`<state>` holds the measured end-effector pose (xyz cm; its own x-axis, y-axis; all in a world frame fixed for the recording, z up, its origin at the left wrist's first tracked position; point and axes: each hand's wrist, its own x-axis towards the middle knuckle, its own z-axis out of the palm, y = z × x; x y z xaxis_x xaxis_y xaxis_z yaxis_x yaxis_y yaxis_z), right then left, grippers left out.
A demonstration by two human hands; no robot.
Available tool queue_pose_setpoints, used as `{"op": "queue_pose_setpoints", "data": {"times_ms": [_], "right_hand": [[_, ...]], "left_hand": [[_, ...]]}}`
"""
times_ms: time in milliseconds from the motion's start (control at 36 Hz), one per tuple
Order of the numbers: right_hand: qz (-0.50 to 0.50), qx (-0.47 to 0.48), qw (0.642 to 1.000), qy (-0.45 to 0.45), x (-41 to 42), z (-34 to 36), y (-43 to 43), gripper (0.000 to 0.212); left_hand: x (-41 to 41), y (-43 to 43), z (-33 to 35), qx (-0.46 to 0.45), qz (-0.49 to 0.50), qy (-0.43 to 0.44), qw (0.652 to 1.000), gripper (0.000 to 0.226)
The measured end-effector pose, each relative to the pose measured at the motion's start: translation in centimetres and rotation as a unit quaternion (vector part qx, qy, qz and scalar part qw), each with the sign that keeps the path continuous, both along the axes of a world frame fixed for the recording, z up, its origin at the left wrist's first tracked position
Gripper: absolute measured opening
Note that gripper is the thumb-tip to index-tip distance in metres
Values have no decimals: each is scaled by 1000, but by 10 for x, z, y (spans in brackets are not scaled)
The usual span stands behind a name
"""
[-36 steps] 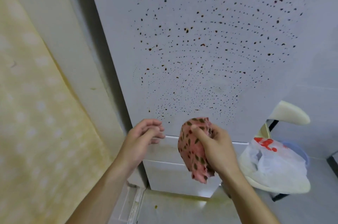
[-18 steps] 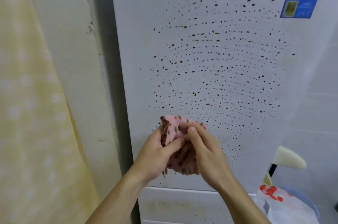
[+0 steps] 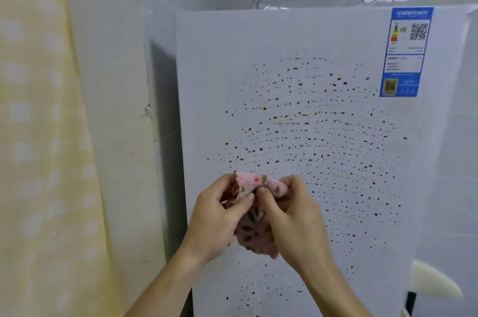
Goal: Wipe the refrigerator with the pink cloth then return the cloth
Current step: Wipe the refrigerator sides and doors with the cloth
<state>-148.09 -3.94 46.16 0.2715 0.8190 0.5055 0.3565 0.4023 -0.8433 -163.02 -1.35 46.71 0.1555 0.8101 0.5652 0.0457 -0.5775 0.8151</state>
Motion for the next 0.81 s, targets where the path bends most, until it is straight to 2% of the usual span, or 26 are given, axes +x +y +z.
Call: {"op": "queue_pose_setpoints", "data": {"times_ms": [83,167,250,389,472,528,611,694,750,806], "right_hand": [[-2,62,997,48,-15,9,11,20],[-38,149,988,20,-27,20,23,24],[-79,243,967,-18,-35,37,37,35],[-108,329,935,-78,-46,65,69,33],[-127,359,918,-108,-56,81,80,40],[-132,369,912,-123,-64,91,87,44],[-140,358,914,-132,-77,103,100,54],[-112,329,927,-139,-87,110,116,75],[-101,362,917,-136,-91,108,125,73],[-108,408,897,-135,-93,102,133,58]], "left_hand": [[-3,8,16,41,35,-6,999,28],[-12,19,32,114,78,17,990,31],[-31,39,48,195,144,68,968,46],[-82,80,70,286,274,164,904,61],[-110,107,83,326,435,191,817,72],[-123,125,94,325,500,182,782,66],[-135,148,107,305,518,192,776,63],[-142,164,110,342,514,183,765,61],[-143,168,109,366,510,173,759,59],[-144,170,107,379,512,166,752,59]]}}
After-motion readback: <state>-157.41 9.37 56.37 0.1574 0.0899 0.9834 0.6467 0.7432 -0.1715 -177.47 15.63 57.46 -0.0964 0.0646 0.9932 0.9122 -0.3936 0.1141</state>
